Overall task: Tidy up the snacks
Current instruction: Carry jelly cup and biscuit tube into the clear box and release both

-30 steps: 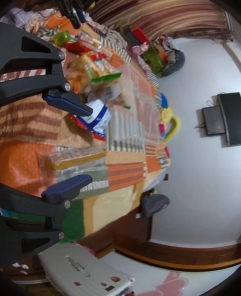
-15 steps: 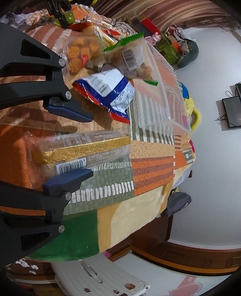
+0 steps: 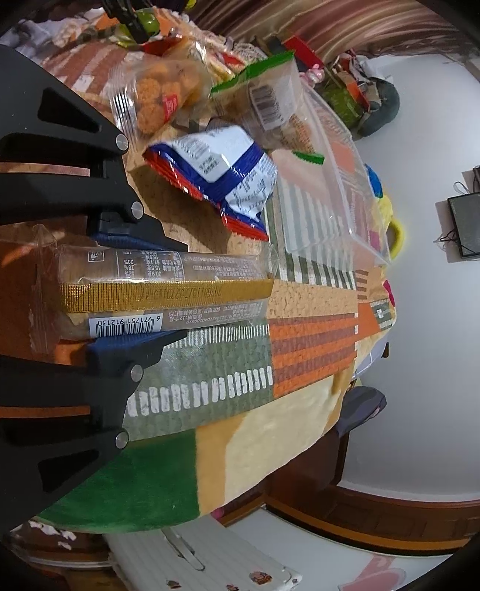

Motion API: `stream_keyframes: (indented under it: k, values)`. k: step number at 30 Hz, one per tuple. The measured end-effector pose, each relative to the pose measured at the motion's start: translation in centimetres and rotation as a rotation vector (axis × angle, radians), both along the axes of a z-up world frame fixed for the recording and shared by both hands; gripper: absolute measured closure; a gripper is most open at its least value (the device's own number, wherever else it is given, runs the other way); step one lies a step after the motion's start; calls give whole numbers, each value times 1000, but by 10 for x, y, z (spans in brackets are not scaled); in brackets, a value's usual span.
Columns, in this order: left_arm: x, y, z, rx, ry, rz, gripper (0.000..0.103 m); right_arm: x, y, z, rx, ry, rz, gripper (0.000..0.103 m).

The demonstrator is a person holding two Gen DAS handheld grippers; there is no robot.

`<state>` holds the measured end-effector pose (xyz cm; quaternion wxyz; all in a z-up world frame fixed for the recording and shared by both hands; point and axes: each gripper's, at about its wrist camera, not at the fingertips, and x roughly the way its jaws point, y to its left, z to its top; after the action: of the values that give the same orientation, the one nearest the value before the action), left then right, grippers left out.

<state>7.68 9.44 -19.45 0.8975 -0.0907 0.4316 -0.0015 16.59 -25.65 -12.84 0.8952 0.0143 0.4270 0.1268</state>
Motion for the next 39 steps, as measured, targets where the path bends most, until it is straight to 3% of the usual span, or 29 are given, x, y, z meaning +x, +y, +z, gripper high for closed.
stream_keyframes:
  k: [10,23,30,39]
  values:
    - [15,3,59,20,-145,10,45,-6,12,44,17,-122,24,69]
    - [74,-16,122,20,-295,-27,45,21,42,79,52,-260,78,69]
    - [122,-21,138,9,-321,-43,45,42,55,88,60,-301,88,69]
    - [195,-32,121,9,-258,-52,45,78,71,80,50,-300,99,69]
